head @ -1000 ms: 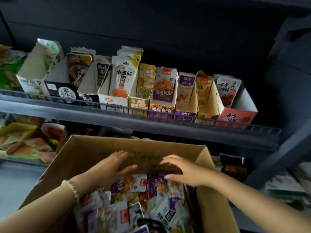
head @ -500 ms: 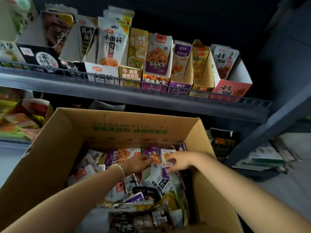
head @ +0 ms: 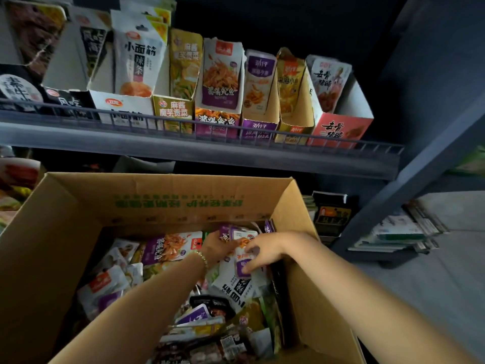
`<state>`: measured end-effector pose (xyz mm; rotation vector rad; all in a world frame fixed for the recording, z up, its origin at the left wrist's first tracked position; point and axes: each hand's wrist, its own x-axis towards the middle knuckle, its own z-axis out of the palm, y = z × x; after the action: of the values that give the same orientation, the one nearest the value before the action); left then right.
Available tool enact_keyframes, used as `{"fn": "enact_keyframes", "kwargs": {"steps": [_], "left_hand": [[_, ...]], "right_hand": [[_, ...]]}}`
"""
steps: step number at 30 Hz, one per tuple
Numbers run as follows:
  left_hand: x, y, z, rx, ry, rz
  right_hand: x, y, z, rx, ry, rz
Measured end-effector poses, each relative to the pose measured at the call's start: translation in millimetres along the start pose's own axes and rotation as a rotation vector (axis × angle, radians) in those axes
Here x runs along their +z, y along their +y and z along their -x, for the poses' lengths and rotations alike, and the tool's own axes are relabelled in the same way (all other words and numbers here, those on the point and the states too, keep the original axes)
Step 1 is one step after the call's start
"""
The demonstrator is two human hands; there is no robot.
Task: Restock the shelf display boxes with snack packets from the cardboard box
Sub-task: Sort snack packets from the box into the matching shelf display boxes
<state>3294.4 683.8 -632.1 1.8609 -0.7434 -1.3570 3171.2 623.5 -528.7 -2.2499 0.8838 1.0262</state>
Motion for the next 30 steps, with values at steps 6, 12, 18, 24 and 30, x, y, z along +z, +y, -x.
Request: {"fn": "enact_keyframes", "kwargs": {"steps": [6, 12, 18, 24, 30], "left_hand": [[-40, 0, 55, 0.136, 0.033, 0.2], [-98, 20, 120, 0.354, 0.189, 0.166], [-125, 32, 158, 0.438, 0.195, -0.025], [-126, 22, 156, 0.412, 0.173, -0.057], [-131, 12, 147, 0.219, 0.041, -0.122]], "right_hand": [[-8, 1, 3, -0.196, 0.492, -0.458], [-10, -29, 18, -0.287, 0.465, -0.606], [-5, -83, 21, -0.342, 0.68, -0.503], [3, -74, 13, -0.365, 0.492, -0.831], [2, -64, 12, -0.297, 0.7, -1.085]]}}
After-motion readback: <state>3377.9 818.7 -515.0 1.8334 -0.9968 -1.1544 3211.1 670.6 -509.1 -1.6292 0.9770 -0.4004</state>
